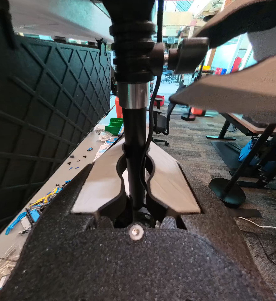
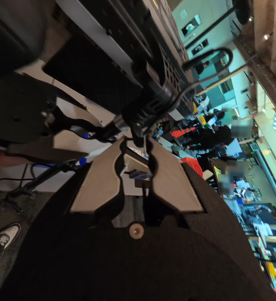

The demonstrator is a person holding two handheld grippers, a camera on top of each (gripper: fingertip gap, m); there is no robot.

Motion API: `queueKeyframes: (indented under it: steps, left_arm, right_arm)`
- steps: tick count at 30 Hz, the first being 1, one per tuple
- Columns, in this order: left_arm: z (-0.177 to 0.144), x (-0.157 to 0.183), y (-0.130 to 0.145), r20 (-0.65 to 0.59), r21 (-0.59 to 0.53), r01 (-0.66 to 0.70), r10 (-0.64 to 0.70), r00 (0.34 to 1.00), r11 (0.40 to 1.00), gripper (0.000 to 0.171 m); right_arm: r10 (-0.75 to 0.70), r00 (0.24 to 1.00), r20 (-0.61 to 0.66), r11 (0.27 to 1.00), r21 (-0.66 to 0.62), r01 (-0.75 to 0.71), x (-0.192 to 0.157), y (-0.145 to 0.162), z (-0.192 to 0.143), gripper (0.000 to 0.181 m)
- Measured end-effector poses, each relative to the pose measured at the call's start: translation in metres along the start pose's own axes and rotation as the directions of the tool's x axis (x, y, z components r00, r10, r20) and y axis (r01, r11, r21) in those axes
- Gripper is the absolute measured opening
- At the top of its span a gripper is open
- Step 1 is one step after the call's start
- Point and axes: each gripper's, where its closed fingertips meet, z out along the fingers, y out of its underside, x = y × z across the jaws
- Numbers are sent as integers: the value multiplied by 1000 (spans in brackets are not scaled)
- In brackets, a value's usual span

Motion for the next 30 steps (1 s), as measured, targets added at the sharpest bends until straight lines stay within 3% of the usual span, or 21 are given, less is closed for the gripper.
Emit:
queueKeyframes:
  steps: [3,7,12,18,21,24,27,30]
  left_arm:
    - [-2,-2,-1,2,25,33,-33,999,999,15]
    - [0,-4,-2,-27,33,72,-71,997,997,15]
    - [2,-2,-2,-37,43,53,-51,998,998,15]
    - [1,-2,-3,-30,59,56,-55,998,997,14]
    - [2,-2,-3,-42,53,48,-46,998,997,14]
    - [-2,4,-1,-117,17,48,-45,992,999,16]
    - [-19,5,7,-209,-47,95,-102,973,994,36]
    - [-46,4,26,-261,-115,124,-150,954,986,38]
  right_arm:
    - [-71,997,14,994,-84,72,0,-6,1,11]
    - [-14,998,66,988,-152,24,0,-5,5,12]
    - [259,954,149,958,-170,-233,-2,-3,4,17]
    - [350,922,163,928,-194,-318,-4,-3,2,18]
    - [281,949,144,951,-175,-256,-3,-4,3,18]
    - [259,956,135,966,-61,-252,-5,-5,-4,19]
    - [373,883,285,917,33,-398,-19,4,-24,49]
    - [349,812,468,902,66,-426,-52,33,-25,56]
